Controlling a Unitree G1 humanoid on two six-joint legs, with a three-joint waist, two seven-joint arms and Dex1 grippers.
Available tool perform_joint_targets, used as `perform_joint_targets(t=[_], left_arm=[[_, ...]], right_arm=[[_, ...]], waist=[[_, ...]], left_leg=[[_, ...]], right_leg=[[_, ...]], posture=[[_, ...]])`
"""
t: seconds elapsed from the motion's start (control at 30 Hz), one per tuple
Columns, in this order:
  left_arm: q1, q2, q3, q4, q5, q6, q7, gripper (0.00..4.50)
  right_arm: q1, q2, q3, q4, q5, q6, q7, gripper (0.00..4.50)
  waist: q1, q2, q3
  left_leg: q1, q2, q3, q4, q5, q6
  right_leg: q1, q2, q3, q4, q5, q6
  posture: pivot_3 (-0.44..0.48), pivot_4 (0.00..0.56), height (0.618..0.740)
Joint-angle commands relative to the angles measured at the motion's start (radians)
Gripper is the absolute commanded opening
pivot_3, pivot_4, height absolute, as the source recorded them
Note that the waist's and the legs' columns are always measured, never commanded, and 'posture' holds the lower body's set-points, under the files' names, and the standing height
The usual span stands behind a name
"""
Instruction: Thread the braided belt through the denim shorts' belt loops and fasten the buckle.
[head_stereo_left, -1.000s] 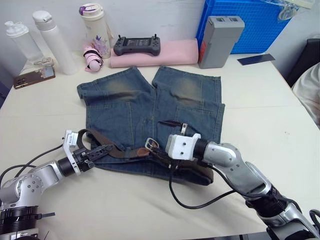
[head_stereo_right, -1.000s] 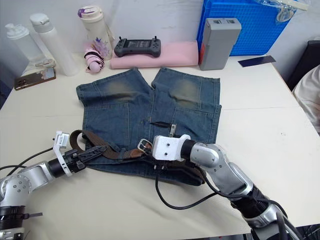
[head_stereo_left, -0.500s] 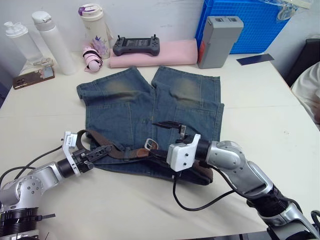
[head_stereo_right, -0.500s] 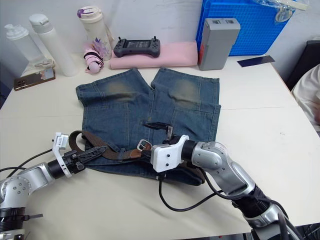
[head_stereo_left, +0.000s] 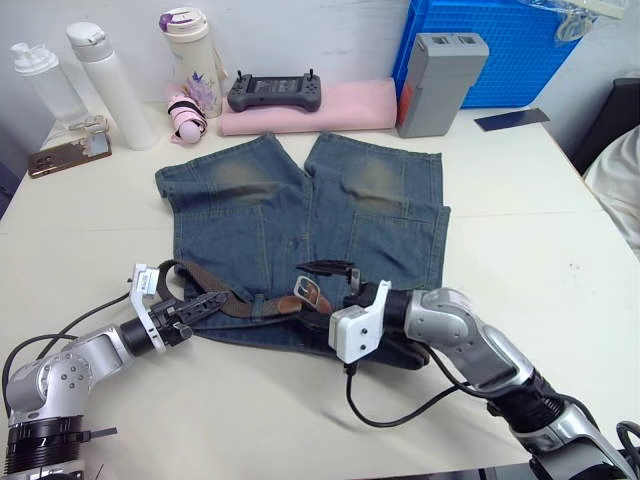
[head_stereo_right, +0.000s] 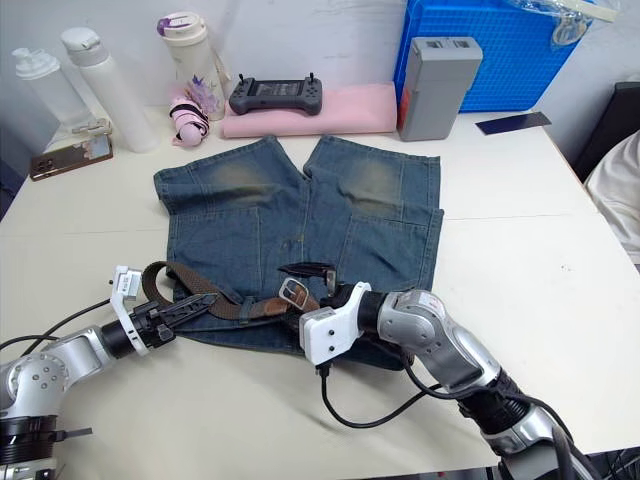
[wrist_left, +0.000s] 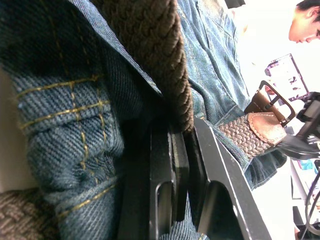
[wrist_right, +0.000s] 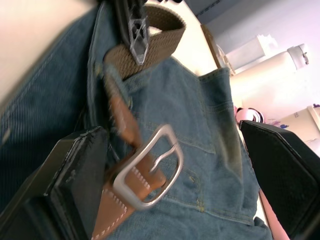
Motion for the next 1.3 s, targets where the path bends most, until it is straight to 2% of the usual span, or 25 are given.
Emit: perform_joint_targets(t=[0.03, 0.23, 0.5, 0.6, 0.83, 0.87, 1.2, 1.27, 1.3], left_arm=[[0.011, -0.008, -0.01, -0.029, -0.002, 0.022, 0.003, 0.0], [0.023, -0.019, 0.001, -0.048, -0.008, 0.033, 0.015, 0.0], [0.032, -0.032, 0.01, -0.061, -0.01, 0.039, 0.023, 0.0], [0.032, -0.036, 0.013, -0.062, -0.009, 0.038, 0.025, 0.0], [0.034, -0.048, 0.026, -0.065, -0.013, 0.041, 0.039, 0.0], [0.035, -0.05, 0.027, -0.067, -0.014, 0.042, 0.041, 0.0], [0.064, -0.072, 0.034, -0.11, -0.011, 0.033, 0.053, 0.0], [0.078, -0.073, 0.044, -0.13, -0.022, 0.028, 0.042, 0.84], [0.082, -0.075, 0.053, -0.142, -0.031, 0.031, 0.049, 1.09]], right_arm=[[-0.026, 0.018, 0.012, 0.014, -0.06, -0.088, -0.035, 4.48], [-0.086, 0.046, 0.011, 0.077, -0.165, -0.154, -0.086, 4.48], [-0.106, 0.049, 0.021, 0.113, -0.168, -0.189, -0.067, 4.48], [-0.106, 0.049, 0.025, 0.12, -0.161, -0.197, -0.054, 3.67], [-0.121, 0.06, 0.062, 0.185, -0.209, -0.2, -0.029, 0.16], [-0.123, 0.064, 0.063, 0.192, -0.213, -0.192, -0.025, 0.05], [-0.098, 0.053, 0.052, 0.166, -0.212, -0.19, -0.009, 0.05], [-0.089, 0.045, 0.045, 0.153, -0.207, -0.187, -0.005, 0.0], [-0.082, 0.042, 0.04, 0.145, -0.205, -0.181, -0.004, 0.0]], waist=[[0.0, 0.0, 0.0], [-0.001, 0.0, 0.0], [-0.002, 0.0, 0.0], [-0.002, 0.0, 0.0], [-0.003, 0.0, 0.0], [-0.003, 0.0, 0.0], [-0.005, 0.0, 0.0], [-0.004, 0.0, 0.0], [-0.003, 0.0, 0.0]], left_leg=[[0.0, 0.0, 0.0, 0.0, 0.0, 0.0], [0.0, 0.0, 0.0, 0.0, 0.0, 0.0], [0.0, 0.0, -0.001, 0.0, 0.0, 0.0], [0.0, 0.0, -0.001, 0.0, 0.0, 0.0], [0.0, 0.0, -0.001, 0.0, 0.0, 0.0], [0.0, 0.0, -0.001, 0.0, 0.0, 0.0], [0.0, 0.001, -0.001, 0.001, 0.0, 0.0], [0.0, 0.001, -0.001, 0.001, 0.0, 0.0], [0.0, 0.002, -0.001, 0.001, 0.0, 0.0]], right_leg=[[0.0, 0.0, 0.0, 0.0, 0.0, 0.0], [0.0, 0.0, 0.0, 0.0, 0.0, 0.0], [0.0, 0.0, 0.0, 0.0, 0.0, 0.0], [0.0, 0.0, 0.0, 0.001, 0.0, 0.0], [0.0, 0.0, 0.0, 0.001, 0.0, 0.0], [0.0, 0.0, 0.0, 0.001, 0.0, 0.0], [0.0, 0.0, 0.0, 0.001, 0.0, 0.0], [0.0, 0.0, 0.0, 0.001, 0.0, 0.0], [0.0, 0.0, 0.0, 0.001, 0.0, 0.0]], posture=[[0.0, 0.15, 0.74], [0.0, 0.15, 0.74], [0.0, 0.15, 0.74], [0.0, 0.15, 0.74], [0.0, 0.15, 0.74], [0.0, 0.15, 0.74], [0.0, 0.15, 0.74], [0.0, 0.15, 0.74], [0.0, 0.15, 0.74]])
